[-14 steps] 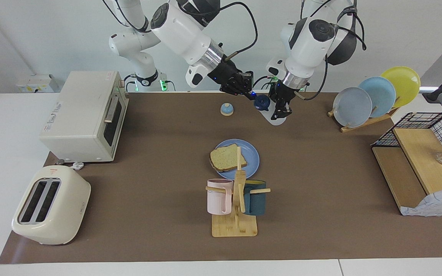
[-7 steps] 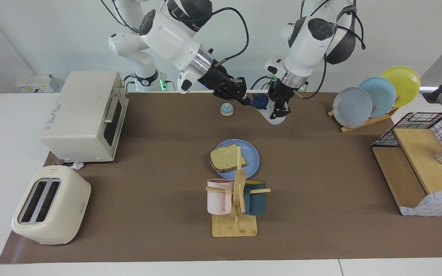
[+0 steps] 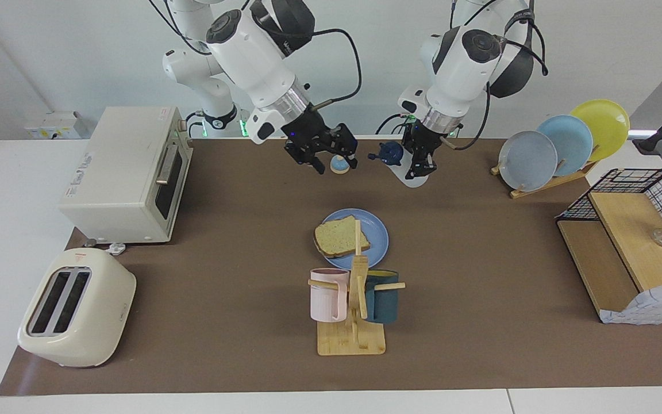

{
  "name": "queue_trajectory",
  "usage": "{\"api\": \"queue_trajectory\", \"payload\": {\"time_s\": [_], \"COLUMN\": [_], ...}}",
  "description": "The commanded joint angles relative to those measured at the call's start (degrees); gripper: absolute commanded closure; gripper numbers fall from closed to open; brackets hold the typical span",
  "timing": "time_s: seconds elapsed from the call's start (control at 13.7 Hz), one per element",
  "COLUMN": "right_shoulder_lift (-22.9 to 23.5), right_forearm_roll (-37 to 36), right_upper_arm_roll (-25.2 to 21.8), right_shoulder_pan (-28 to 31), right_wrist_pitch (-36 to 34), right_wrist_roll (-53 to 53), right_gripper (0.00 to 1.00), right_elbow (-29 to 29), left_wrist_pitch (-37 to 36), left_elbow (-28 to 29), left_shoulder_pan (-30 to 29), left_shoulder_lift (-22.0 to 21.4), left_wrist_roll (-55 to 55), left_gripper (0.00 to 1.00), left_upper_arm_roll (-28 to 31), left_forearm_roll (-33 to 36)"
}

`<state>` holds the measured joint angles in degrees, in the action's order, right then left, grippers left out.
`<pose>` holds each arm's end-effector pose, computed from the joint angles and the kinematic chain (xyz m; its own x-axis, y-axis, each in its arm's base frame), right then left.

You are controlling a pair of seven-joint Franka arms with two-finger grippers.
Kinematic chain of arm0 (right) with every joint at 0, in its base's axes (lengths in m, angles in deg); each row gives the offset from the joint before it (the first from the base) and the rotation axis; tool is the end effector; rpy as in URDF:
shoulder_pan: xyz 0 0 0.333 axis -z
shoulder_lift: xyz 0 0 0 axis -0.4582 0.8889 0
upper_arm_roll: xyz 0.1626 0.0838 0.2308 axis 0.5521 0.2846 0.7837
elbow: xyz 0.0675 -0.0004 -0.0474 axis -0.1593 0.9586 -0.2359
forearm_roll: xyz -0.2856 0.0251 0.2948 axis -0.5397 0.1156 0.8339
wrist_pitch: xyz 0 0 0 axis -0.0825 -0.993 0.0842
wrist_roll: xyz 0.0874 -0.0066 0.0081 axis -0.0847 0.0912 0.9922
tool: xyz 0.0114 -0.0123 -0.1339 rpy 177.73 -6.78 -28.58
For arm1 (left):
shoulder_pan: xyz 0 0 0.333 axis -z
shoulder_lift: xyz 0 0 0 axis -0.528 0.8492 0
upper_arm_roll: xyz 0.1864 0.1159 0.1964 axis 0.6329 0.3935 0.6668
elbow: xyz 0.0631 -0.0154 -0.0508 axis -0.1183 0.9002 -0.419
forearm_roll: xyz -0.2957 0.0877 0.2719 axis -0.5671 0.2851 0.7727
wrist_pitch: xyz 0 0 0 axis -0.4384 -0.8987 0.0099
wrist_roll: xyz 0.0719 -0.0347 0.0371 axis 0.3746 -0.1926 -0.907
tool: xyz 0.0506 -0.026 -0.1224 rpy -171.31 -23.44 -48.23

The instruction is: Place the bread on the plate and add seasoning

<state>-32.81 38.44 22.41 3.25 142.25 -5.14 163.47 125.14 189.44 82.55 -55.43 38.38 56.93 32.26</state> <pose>0.5693 0.2902 0.5089 0.9782 -0.2069 -0.0168 -0.1956 -0.8911 -0.4094 0.4812 -0.2657 0.4570 0.1041 -0.9792 0.1744 -0.9935 -0.0941 0.0646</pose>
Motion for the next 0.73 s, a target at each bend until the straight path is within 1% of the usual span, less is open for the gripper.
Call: {"api": "queue_trajectory", "payload": {"time_s": [0.0, 0.07, 0.15, 0.22, 0.29, 0.37, 0.44, 0.58, 0.66], "right_shoulder_lift": [-1.5, -1.7, -1.6, -1.5, -1.4, -1.8, -3.6, -7.1, -7.4], "right_forearm_roll": [-5.2, -8.7, -13.0, -17.1, -19.7, -20.1, -20.3, -21.9, -22.0], "right_upper_arm_roll": [0.3, 0.3, 0.4, 0.4, 0.1, -0.3, -0.8, -1.9, -2.6], "right_shoulder_pan": [8.6, 11.6, 13.4, 14.0, 14.4, 15.7, 15.8, 16.0, 16.6], "right_wrist_pitch": [-9.4, -12.1, -14.7, -20.0, -25.7, -29.6, -31.5, -32.1, -33.1], "right_wrist_roll": [11.9, 14.8, 16.7, 17.3, 17.6, 18.2, 19.9, 21.9, 22.3], "right_gripper": [0.0, 0.0, 0.0, 0.0, 0.0, 0.0, 0.0, 0.0, 0.0], "right_elbow": [-0.4, -1.4, -3.5, -6.7, -10.2, -12.3, -11.6, -6.4, -6.2], "left_wrist_pitch": [2.1, 2.5, 2.9, 3.4, 3.8, 4.0, 3.9, 3.8, 3.8], "left_elbow": [1.2, 0.9, 0.7, 0.6, 0.6, 0.0, -0.9, -1.9, -2.2], "left_shoulder_pan": [0.1, 0.1, 0.1, 0.4, 0.9, 1.0, 1.1, 1.8, 2.6], "left_shoulder_lift": [-0.8, 0.2, 0.9, 1.6, 2.5, 3.5, 4.9, 6.9, 7.6], "left_wrist_roll": [-1.0, -1.1, -1.4, -2.8, -4.4, -5.2, -5.9, -7.2, -8.7], "left_gripper": [1.0, 1.0, 1.0, 1.0, 1.0, 1.0, 1.0, 1.0, 1.0], "left_upper_arm_roll": [0.5, 0.5, 0.5, 0.4, 0.3, 0.1, 0.0, -0.6, -0.6], "left_forearm_roll": [1.0, 1.5, 4.0, 6.0, 7.9, 10.0, 11.6, 14.8, 16.9]}}
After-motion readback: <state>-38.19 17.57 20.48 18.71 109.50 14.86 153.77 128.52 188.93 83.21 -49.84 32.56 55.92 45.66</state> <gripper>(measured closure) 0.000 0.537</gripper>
